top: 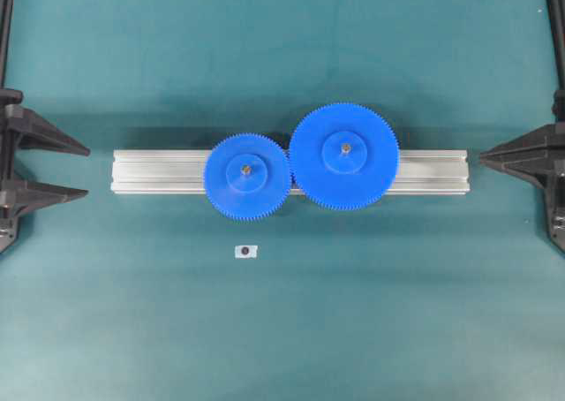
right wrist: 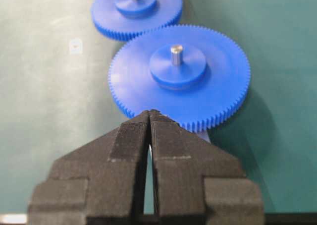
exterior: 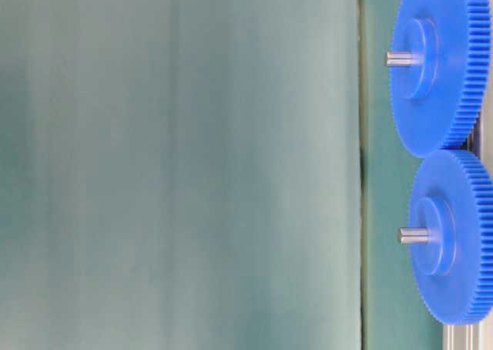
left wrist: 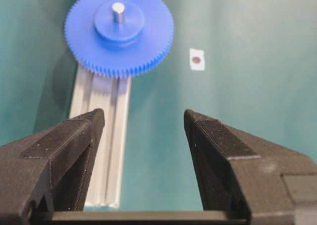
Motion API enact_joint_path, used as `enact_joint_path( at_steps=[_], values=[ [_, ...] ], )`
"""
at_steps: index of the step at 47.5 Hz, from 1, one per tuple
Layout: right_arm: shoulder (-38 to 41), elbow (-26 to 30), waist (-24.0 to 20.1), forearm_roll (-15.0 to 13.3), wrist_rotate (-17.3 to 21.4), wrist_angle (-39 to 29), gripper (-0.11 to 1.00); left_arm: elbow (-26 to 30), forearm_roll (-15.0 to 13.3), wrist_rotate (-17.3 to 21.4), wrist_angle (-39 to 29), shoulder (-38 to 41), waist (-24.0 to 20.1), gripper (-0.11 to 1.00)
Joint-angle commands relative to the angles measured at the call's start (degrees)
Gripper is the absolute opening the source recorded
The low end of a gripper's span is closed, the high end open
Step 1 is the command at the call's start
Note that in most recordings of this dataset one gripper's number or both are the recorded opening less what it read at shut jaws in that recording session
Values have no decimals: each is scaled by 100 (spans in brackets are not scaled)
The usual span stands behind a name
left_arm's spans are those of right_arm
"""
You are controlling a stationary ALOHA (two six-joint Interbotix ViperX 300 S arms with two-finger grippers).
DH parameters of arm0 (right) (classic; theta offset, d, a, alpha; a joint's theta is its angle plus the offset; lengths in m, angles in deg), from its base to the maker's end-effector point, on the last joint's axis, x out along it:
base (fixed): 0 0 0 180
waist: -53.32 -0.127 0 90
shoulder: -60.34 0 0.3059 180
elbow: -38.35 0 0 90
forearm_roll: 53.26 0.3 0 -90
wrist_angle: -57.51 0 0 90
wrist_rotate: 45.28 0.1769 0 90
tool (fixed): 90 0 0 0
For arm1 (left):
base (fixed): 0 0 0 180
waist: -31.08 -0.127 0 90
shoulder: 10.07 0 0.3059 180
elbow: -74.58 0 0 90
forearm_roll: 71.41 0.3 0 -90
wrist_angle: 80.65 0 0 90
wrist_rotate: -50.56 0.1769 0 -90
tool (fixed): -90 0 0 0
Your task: Insert the small gear onto the shaft.
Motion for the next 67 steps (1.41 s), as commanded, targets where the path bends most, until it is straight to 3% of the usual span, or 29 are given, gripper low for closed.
enact_joint_path(
  at_steps=[1, 32, 50, 67],
  values=[
    [44, -18, 18, 0, 44, 105, 5, -44, 9, -18, 53, -70, 26, 64],
    [-246, -782, 9, -9, 35, 809, 5, -1037, 9, 0, 835, -633, 18, 64],
    [-246, -940, 9, -9, 35, 1037, 5, -1494, 9, -26, 1354, -853, 18, 64],
    [-255, -1046, 9, -9, 35, 1213, 5, -2250, 9, -9, 2672, -686, 18, 64]
  ],
)
